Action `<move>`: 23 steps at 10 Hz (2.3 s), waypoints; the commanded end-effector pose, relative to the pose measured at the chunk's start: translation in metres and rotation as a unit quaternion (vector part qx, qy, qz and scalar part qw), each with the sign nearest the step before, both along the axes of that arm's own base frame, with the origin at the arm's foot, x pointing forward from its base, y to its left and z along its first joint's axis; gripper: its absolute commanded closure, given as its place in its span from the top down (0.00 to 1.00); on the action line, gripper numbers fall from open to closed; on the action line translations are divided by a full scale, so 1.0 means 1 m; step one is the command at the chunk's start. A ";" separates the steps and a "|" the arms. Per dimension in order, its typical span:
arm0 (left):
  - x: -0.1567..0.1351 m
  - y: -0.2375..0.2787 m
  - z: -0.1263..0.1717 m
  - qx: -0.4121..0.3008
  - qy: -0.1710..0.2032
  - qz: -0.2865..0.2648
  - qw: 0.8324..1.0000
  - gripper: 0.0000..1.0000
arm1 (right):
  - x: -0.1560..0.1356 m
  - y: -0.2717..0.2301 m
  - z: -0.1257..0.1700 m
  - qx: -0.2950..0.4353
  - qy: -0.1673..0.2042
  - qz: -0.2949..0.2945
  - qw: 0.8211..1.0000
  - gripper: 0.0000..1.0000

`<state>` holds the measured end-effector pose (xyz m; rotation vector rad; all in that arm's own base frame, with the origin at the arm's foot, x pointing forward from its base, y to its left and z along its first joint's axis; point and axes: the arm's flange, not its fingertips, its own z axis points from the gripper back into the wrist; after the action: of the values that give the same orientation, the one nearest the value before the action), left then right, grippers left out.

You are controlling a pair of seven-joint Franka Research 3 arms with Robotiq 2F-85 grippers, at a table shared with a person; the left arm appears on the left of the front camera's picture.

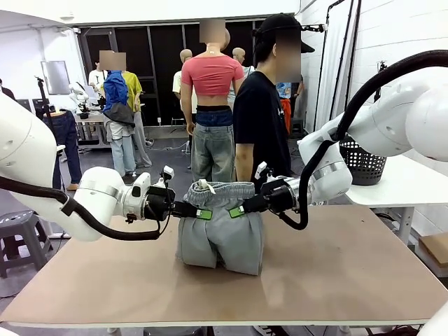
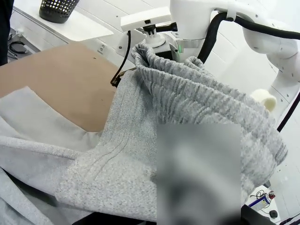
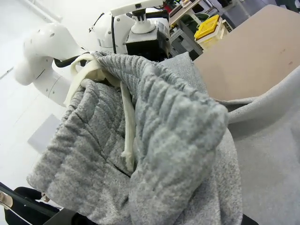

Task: Fold the training pants.
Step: Fold the Training pants in half.

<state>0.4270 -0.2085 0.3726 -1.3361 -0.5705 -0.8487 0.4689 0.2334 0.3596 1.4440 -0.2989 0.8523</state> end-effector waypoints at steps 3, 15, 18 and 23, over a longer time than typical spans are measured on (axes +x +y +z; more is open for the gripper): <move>-0.006 0.005 -0.009 -0.001 0.038 0.003 0.999 0.00 | 0.000 -0.003 -0.013 0.006 0.042 -0.001 0.999 0.00; 0.092 0.017 -0.061 0.032 0.152 0.058 0.986 0.00 | 0.073 -0.015 -0.058 -0.068 0.126 -0.091 0.985 0.00; 0.083 0.003 -0.063 0.023 0.141 0.059 0.988 0.00 | 0.063 -0.006 -0.062 -0.042 0.136 -0.086 0.986 0.00; 0.132 -0.005 -0.052 0.049 0.188 0.073 0.978 0.00 | 0.105 -0.003 -0.052 -0.038 0.163 -0.122 0.978 0.00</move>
<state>0.5419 -0.2092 0.3195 -1.3224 -0.3686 -0.4949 0.5602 0.2287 0.3055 1.4068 -0.1854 0.4750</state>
